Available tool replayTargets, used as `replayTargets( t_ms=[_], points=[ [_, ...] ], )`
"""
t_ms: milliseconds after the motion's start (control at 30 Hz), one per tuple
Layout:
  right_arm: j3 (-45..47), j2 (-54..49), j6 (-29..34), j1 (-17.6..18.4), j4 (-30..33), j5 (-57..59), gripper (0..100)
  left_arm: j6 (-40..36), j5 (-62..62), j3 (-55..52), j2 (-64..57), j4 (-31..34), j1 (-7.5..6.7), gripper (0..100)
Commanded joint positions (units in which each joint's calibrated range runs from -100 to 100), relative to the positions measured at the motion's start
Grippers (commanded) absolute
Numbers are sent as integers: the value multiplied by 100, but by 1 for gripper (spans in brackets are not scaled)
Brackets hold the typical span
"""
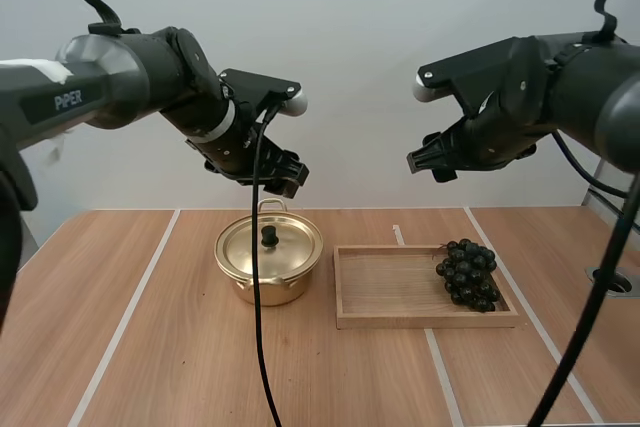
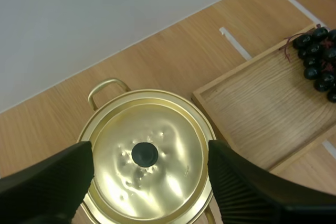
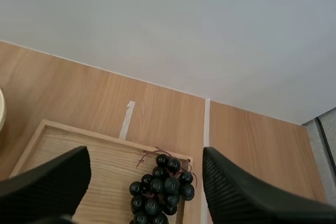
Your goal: Open the pot, put the grape inside, and close it
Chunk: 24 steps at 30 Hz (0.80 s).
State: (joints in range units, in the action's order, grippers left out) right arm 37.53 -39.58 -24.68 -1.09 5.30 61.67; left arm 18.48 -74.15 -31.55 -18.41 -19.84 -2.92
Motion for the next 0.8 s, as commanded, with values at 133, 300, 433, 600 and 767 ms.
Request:
replayTargets(
  t_ms=[133,300,433,600,767],
  points=[
    [-164,648,29,-18,108,121,100,75,59,56,605,-46,-24,100],
    [-164,844,51,-26,143,80,100,118,233,56,996,-46,-24,100],
    [-164,844,83,-26,143,2,100,140,336,56,1275,-23,-24,100],
    [-164,844,83,-26,143,2,100,46,788,56,1501,340,-24,100],
    [-164,844,83,-26,143,-36,100,35,939,56,1660,365,-24,100]
  ],
)
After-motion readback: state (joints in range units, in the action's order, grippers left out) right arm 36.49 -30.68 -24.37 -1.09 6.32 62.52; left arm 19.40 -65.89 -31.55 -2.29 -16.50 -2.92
